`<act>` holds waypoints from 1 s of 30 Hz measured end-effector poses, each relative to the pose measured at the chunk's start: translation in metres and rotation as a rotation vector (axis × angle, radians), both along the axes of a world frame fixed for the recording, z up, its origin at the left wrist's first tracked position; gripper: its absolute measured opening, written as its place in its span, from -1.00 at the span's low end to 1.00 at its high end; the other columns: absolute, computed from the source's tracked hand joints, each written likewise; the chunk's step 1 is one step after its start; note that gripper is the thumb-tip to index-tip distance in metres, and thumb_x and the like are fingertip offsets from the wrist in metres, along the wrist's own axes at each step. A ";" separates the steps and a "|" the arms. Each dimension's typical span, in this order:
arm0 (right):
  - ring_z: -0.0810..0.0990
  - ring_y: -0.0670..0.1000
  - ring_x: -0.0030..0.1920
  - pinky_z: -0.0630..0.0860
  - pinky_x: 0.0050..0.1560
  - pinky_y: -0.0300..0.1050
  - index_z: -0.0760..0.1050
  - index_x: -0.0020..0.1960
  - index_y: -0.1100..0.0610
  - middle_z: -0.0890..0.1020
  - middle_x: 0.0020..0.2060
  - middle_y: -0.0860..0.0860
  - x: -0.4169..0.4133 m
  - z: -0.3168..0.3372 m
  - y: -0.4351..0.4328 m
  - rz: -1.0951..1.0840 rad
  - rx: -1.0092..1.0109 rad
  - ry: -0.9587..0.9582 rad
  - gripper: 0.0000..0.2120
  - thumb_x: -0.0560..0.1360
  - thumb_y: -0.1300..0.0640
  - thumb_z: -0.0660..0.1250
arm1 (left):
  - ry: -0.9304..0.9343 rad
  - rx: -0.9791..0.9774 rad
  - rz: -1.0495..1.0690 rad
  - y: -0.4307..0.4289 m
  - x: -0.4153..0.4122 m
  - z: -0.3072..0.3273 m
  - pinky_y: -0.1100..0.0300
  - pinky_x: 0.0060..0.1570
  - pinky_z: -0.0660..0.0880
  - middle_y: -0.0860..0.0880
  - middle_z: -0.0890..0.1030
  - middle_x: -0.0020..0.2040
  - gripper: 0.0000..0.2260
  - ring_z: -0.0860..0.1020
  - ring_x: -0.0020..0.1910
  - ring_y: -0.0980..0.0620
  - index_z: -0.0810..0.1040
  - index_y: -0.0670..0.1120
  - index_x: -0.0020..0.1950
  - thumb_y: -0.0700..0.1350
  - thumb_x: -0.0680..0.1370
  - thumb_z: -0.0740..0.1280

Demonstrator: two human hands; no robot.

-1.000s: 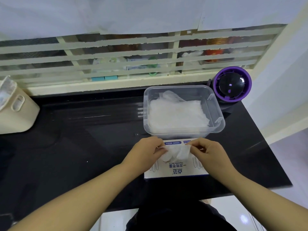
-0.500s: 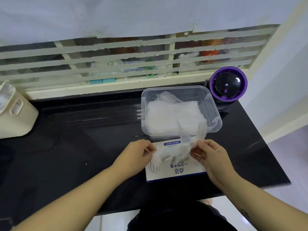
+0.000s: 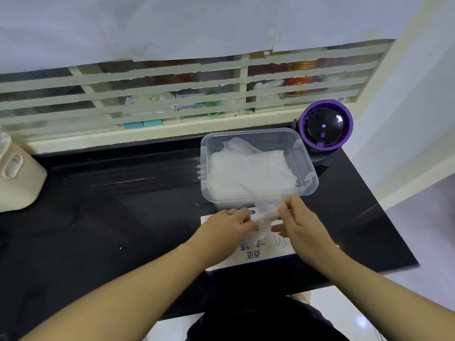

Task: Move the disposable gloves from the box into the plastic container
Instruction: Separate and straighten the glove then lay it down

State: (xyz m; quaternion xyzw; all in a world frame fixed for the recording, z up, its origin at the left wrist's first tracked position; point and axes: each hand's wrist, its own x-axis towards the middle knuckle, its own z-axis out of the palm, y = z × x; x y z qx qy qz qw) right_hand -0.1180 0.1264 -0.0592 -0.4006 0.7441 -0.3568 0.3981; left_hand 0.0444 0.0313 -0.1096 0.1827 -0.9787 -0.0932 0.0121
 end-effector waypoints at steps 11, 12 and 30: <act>0.64 -0.13 -0.22 0.55 -0.18 -0.34 0.37 -0.03 0.21 0.65 -0.22 -0.01 -0.003 0.023 -0.006 -0.088 -0.332 0.060 -0.83 0.65 0.17 0.07 | -0.445 -0.122 -0.064 -0.006 -0.003 -0.012 0.05 0.21 0.37 -0.09 0.41 0.26 -0.63 0.45 0.16 -0.12 0.47 -0.12 0.31 -0.35 0.56 0.13; 0.64 -0.14 -0.23 0.55 -0.19 -0.33 0.37 -0.04 0.18 0.64 -0.24 -0.03 -0.005 0.028 -0.008 -0.126 -0.376 0.059 -0.84 0.65 0.17 0.07 | -0.464 -0.149 -0.074 -0.006 -0.004 -0.013 0.06 0.23 0.37 -0.09 0.44 0.26 -0.62 0.45 0.18 -0.11 0.47 -0.11 0.31 -0.35 0.55 0.12; 0.69 0.11 -0.02 0.65 -0.12 0.02 0.65 -0.03 0.19 0.69 -0.01 0.17 -0.043 0.081 -0.059 -0.189 -0.251 -1.046 -0.60 0.62 0.12 0.04 | -0.008 0.849 0.366 -0.038 0.022 0.119 0.23 0.06 0.58 0.22 0.66 -0.05 -0.89 0.62 -0.06 0.29 0.57 0.21 0.05 0.12 0.55 0.32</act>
